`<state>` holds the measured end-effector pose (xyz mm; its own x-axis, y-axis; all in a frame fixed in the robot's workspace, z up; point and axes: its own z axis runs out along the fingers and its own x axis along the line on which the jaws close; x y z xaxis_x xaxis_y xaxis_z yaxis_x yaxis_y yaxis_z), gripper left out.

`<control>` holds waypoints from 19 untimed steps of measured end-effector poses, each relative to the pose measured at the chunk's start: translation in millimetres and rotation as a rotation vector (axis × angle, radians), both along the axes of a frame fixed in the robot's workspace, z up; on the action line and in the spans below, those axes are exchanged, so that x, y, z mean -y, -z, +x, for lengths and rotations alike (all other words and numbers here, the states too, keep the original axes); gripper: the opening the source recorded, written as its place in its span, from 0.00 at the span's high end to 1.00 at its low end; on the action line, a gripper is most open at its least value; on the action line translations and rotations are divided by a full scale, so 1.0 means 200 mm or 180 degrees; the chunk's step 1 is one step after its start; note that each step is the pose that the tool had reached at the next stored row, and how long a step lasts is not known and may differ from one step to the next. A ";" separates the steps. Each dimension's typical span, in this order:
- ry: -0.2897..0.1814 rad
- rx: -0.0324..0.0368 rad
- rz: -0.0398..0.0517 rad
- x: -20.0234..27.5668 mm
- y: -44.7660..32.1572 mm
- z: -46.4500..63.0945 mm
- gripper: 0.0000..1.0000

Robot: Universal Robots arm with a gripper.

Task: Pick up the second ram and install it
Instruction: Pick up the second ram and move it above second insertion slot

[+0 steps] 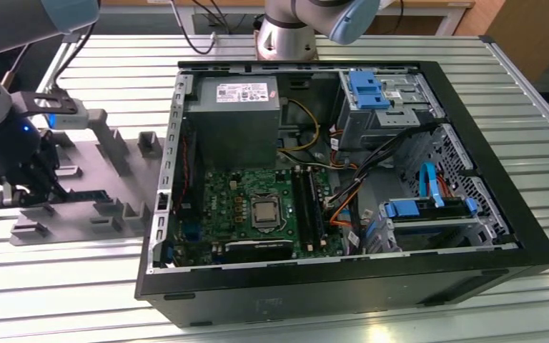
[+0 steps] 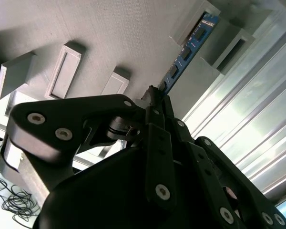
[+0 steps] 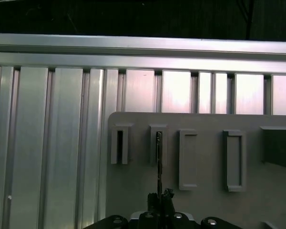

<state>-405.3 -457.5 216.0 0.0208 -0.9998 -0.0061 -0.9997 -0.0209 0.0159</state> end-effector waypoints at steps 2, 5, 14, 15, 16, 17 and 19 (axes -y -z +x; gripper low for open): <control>0.0000 0.0000 0.0000 0.000 -0.004 0.00 0.86; 0.0000 0.0000 0.0000 0.000 -0.012 0.00 0.86; 0.0000 0.0000 0.0000 0.000 -0.039 0.00 0.86; 0.0000 0.0000 0.0000 0.000 -0.042 0.00 0.86; 0.0000 0.0000 0.0000 0.000 -0.045 0.00 0.86; 0.0000 0.0000 0.0000 0.000 -0.048 0.00 0.86; 0.0000 0.0001 0.0000 0.000 -0.050 0.00 0.86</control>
<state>-405.3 -457.5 226.0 0.0208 -0.9998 -0.0063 -0.9997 -0.0209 0.0157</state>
